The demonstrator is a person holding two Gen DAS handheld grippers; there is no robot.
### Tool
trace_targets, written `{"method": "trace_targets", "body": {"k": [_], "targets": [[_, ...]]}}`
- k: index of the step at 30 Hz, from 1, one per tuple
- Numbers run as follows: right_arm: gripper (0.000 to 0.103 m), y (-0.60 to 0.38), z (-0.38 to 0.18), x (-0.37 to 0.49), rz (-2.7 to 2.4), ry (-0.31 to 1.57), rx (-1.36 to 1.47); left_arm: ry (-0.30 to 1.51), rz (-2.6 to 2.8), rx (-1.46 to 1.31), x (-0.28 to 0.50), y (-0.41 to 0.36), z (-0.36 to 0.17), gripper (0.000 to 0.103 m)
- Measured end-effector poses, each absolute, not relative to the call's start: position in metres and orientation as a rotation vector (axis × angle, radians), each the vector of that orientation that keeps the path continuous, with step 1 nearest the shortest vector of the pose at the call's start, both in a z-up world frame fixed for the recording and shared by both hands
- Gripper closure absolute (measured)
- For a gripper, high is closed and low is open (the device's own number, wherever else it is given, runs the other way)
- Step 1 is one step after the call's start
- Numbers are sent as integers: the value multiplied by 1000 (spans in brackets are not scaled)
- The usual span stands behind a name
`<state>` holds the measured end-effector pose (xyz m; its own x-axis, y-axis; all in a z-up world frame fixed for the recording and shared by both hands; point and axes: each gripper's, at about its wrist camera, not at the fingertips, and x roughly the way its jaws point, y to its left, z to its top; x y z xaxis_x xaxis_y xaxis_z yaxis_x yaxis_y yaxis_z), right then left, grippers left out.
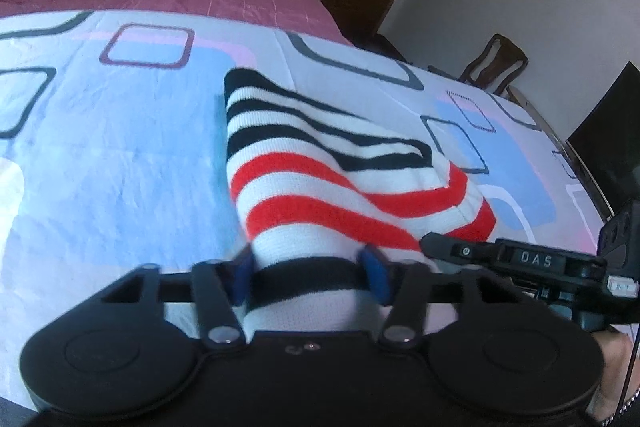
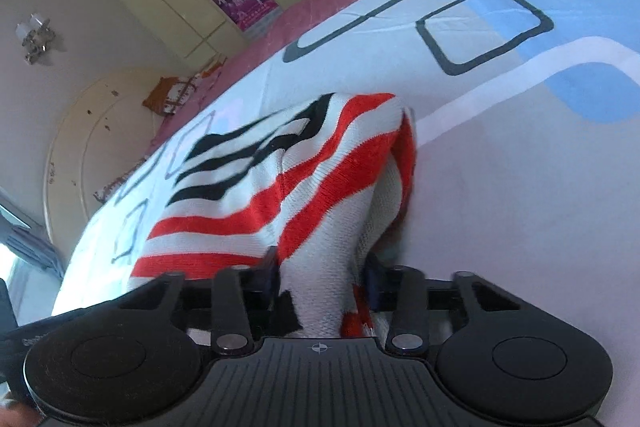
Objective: Fold small clothes
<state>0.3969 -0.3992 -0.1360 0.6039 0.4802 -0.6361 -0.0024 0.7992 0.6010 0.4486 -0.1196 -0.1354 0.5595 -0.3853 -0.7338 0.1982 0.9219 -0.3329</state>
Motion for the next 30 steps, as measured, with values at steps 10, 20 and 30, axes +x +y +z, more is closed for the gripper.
{"method": "trace_targets", "body": {"k": [10,20,30], "targets": [[68,-378,-101,376,358,823,622,852,-345,-216,430,-94,-100,65],[68,-265,-72,371,450,790,608,778,-281,-199,401,18,-62,65],[68,-105,-74,369,485,786,590,764,-242,-182,390,167,-58,65]]}}
